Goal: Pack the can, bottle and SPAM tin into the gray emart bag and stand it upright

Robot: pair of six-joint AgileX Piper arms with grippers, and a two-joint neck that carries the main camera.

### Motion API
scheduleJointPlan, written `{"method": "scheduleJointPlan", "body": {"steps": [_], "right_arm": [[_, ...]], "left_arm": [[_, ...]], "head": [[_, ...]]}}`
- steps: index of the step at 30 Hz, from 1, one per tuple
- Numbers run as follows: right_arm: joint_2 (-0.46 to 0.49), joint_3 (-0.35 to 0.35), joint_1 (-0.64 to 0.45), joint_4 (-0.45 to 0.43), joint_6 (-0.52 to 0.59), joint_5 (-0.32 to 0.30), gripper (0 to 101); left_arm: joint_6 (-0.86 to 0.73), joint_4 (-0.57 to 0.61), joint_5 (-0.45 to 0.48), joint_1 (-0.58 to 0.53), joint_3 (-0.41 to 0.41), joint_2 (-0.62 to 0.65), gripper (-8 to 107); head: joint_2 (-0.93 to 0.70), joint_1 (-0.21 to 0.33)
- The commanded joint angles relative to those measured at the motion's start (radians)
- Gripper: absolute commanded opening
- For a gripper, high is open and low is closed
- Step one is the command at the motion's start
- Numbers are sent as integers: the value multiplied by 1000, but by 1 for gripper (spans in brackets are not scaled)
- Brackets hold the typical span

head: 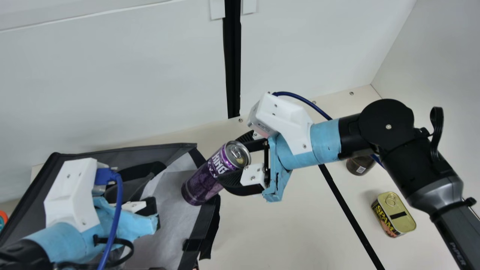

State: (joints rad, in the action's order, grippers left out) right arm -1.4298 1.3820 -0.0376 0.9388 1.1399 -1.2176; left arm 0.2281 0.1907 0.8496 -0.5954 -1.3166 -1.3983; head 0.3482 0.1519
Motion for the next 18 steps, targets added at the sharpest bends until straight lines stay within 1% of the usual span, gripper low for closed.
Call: {"method": "scheduleJointPlan", "body": {"steps": [1, 18], "right_arm": [[-3, -1, 0, 2, 0, -2, 0], [-39, -3, 12, 9, -5, 1, 0]], "left_arm": [[0, 0, 0, 0, 0, 0, -8], [0, 0, 0, 0, 0, 0, -8]], "head": [[1, 23], [1, 23]]}}
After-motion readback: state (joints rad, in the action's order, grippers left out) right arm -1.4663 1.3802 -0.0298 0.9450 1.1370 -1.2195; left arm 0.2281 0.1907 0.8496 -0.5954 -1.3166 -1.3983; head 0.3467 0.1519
